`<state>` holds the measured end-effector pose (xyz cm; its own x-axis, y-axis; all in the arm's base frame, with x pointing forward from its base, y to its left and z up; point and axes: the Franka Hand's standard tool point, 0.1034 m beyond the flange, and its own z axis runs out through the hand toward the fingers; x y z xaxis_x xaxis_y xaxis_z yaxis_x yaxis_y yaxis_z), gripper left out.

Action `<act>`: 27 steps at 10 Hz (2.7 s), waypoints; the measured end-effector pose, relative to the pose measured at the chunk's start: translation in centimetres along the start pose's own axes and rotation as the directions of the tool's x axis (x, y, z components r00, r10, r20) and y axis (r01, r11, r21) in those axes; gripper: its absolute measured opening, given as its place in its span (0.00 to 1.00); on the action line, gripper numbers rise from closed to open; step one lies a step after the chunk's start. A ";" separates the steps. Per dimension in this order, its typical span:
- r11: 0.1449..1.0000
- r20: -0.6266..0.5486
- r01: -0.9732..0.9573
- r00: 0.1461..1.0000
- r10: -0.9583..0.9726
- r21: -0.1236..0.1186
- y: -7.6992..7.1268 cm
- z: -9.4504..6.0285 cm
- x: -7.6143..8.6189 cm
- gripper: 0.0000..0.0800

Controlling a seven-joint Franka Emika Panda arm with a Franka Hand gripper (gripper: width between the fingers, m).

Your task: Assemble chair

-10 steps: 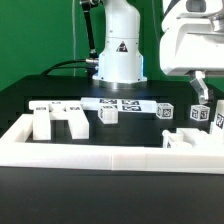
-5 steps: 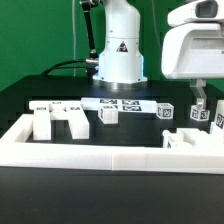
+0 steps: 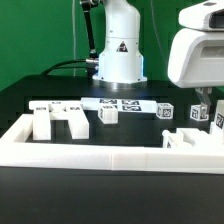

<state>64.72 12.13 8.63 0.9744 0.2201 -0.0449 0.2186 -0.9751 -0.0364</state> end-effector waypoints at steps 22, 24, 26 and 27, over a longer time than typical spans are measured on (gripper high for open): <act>0.238 -0.028 -0.970 0.237 0.971 0.047 0.5 0.2 -0.3 0.36; 0.033 -0.022 -0.998 0.032 0.999 0.050 0.4 0.2 -0.5 0.36; -0.052 -0.022 -0.997 -0.053 0.998 0.049 0.4 0.2 -0.5 0.36; -0.085 -0.020 -0.995 -0.086 0.996 0.049 0.4 0.2 -0.5 0.36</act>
Offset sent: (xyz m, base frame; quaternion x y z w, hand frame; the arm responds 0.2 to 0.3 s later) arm 0.0000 0.0000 0.0000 0.0000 0.0000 0.0000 1.0000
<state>64.29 11.62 8.46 0.1351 -0.9908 -0.0122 -0.9908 -0.1351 -0.0007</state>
